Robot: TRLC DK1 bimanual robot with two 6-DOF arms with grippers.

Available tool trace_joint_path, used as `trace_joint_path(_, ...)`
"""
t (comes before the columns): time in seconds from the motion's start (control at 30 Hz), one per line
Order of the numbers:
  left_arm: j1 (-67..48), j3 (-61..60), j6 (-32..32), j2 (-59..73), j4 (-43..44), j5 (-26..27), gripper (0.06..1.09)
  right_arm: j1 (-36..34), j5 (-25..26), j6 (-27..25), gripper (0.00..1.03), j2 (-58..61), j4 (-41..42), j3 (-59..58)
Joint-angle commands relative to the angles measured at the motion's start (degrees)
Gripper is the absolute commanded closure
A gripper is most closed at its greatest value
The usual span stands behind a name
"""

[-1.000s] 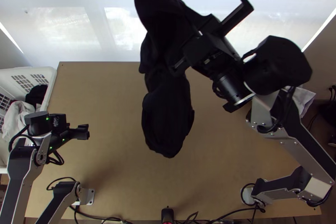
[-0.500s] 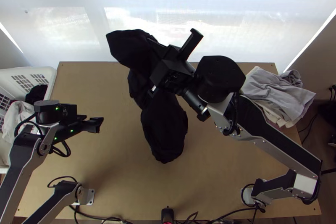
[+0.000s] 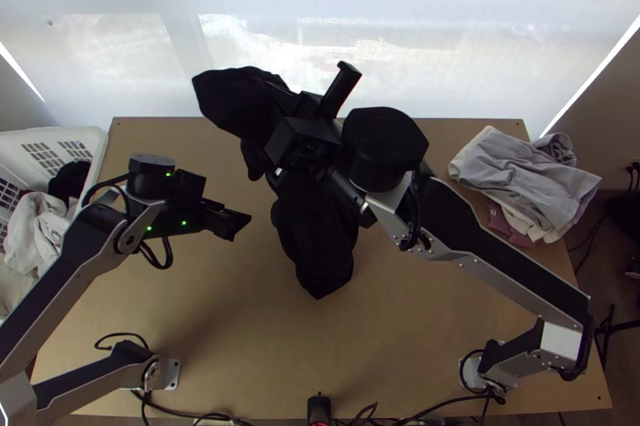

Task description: Fold the t-shirt

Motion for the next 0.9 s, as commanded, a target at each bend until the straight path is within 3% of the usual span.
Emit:
trace_joint_path(0.0, -5.84, 1.55, 0.79, 9.00, 4.81, 0.42, 0.10, -0.37, 0.74, -1.02, 1.00, 3.11, -0.60, 3.76)
trace_joint_path(0.3, -11.11, 3.30, -1.23, 15.15, 7.10, 0.59, 0.14, -1.77, 1.27, -1.54, 1.00, 4.69, -0.51, 4.46)
trace_joint_path(0.4, -11.64, 4.89, -2.02, 16.91, 7.10, 1.21, 0.38, -2.12, 1.27, -1.54, 1.00, 5.57, -0.16, 4.99)
trace_joint_path(0.5, -11.64, 6.38, -2.28, 17.96, 7.10, 2.44, 0.69, -2.48, 1.36, -1.90, 1.00, 6.36, -0.07, 5.51)
trace_joint_path(0.67, -11.46, 7.08, -2.64, 18.14, 7.27, 2.53, 1.00, -3.18, 1.45, -2.60, 1.00, 7.07, 0.02, 5.60)
trace_joint_path(0.73, -11.11, 6.99, -2.64, 17.70, 7.27, 2.44, 1.05, -3.71, 1.45, -2.60, 1.00, 7.24, 0.02, 5.51)
trace_joint_path(0.87, -10.05, 6.64, -2.28, 16.03, 7.01, 2.44, 1.05, -5.38, 1.71, -2.51, 1.00, 7.24, 0.02, 5.25)
